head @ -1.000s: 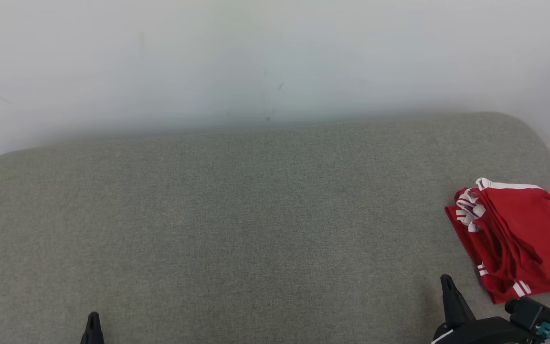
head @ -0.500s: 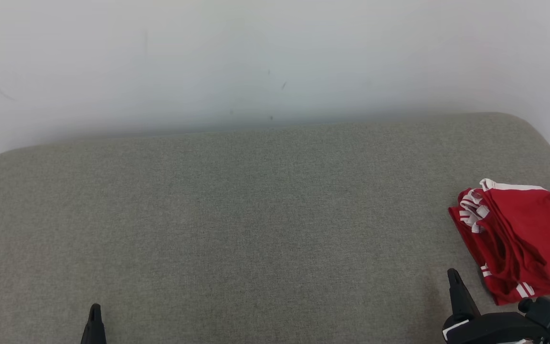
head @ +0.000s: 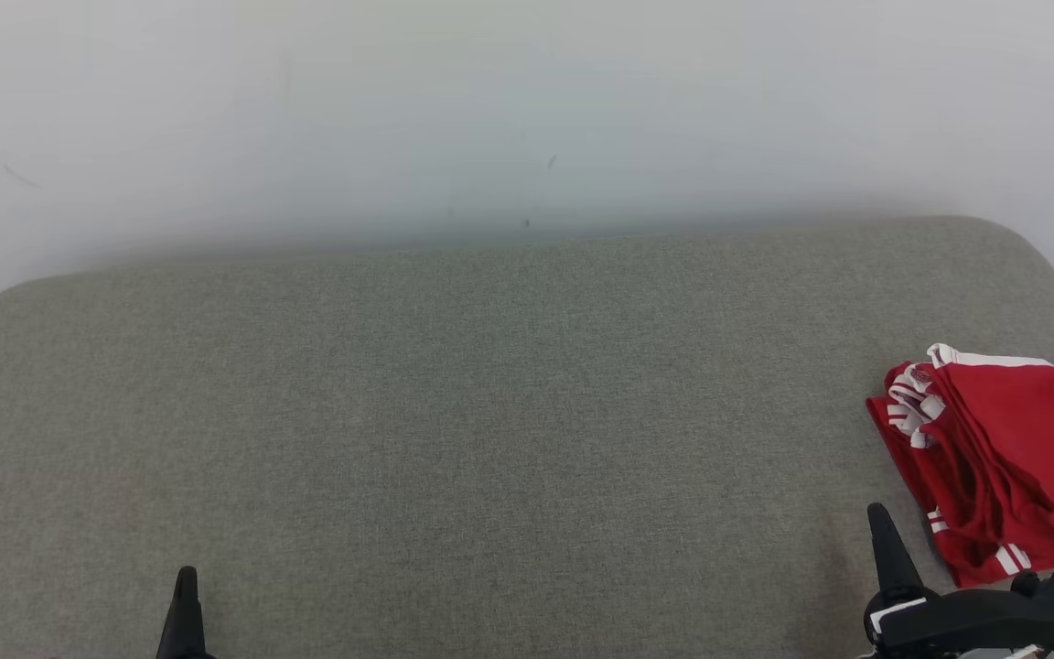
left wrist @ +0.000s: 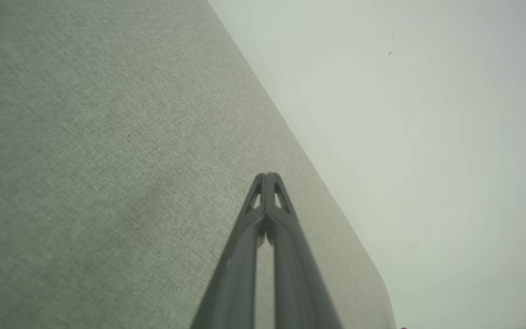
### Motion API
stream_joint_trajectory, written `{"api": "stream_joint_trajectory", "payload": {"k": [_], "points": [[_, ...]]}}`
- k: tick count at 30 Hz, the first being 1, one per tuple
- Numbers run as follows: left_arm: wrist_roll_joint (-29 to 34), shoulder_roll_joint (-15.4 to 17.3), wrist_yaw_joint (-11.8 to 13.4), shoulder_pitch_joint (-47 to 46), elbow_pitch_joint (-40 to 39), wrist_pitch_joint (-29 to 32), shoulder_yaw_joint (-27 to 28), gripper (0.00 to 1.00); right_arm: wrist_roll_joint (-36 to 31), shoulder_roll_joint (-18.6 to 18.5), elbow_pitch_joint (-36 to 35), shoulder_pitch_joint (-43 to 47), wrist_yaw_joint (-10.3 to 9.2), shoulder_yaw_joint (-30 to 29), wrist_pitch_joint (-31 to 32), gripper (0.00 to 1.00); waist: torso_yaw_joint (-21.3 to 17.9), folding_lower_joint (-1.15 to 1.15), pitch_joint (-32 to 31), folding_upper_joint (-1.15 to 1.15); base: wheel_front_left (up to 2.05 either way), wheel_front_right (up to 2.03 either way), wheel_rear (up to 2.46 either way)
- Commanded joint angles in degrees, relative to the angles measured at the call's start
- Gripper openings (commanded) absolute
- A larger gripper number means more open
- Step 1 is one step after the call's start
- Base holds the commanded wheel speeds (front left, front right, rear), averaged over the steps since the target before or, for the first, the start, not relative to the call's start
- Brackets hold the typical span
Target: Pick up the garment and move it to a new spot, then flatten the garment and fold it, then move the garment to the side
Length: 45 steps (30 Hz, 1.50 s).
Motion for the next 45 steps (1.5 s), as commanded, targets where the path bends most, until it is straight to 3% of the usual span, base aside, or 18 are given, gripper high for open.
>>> {"api": "stream_joint_trajectory", "payload": {"k": [1,45], "points": [[-1.89,0.34,0.05,-1.49,-0.75,0.52,-0.06,0.0,1.8,0.11,-0.88,-1.26,0.03,-0.4,0.41,0.0,0.07,0.0,0.02,0.0,0.0,0.0,0.0],[-23.98,0.37,0.09,-4.11,-1.81,6.39,-0.55,0.0,23.66,0.61,-4.72,-1.37,0.04,-3.44,5.32,0.0,1.61,0.0,0.54,0.0,0.0,0.0,0.0]]}}
